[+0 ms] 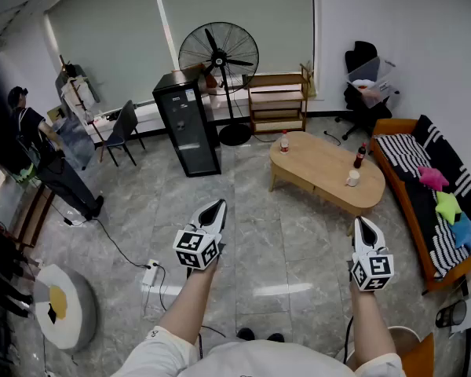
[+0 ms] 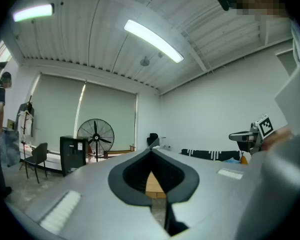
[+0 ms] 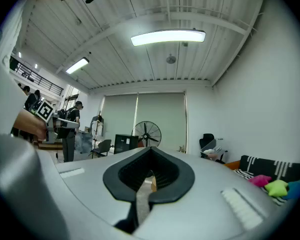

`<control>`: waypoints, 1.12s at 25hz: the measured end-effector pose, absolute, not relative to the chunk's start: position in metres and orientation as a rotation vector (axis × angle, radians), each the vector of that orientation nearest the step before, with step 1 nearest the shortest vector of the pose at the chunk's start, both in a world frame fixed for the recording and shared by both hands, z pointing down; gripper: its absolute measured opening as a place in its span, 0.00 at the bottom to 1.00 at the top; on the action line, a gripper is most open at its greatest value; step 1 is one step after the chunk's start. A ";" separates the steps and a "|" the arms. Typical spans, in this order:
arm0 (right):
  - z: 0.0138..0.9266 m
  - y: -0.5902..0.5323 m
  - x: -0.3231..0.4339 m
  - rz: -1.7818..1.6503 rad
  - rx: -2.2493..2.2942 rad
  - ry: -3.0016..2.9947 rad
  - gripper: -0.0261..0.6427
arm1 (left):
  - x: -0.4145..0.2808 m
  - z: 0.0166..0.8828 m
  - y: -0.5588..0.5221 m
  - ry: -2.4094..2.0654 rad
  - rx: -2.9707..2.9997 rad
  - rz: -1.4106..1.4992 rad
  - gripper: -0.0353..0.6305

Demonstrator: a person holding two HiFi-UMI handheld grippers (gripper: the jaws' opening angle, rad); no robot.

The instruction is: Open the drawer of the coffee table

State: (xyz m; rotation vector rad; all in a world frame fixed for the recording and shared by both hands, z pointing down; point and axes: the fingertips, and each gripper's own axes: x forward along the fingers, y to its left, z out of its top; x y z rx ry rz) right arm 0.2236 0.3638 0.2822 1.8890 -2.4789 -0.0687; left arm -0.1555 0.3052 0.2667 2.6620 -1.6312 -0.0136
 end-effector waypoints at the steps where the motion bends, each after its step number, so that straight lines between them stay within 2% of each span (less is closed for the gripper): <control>1: 0.282 0.363 0.224 -0.068 1.890 -2.479 0.05 | -0.155 0.267 0.305 -1.630 2.663 -0.014 0.05; 15: 0.277 0.364 0.225 -0.081 1.909 -2.505 0.05 | -0.155 0.266 0.306 -1.628 2.660 -0.014 0.05; 16: 0.275 0.362 0.226 -0.089 1.940 -2.519 0.07 | -0.156 0.266 0.307 -1.628 2.659 -0.016 0.05; 17: 0.274 0.360 0.227 -0.087 1.973 -2.531 0.57 | -0.156 0.266 0.308 -1.629 2.659 -0.017 0.05; 18: 0.274 0.358 0.227 -0.074 1.995 -2.542 0.92 | -0.157 0.266 0.308 -1.631 2.657 -0.019 0.05; 28: 0.288 0.355 0.221 -0.025 1.951 -2.541 0.92 | -0.158 0.272 0.310 -1.638 2.645 -0.023 0.05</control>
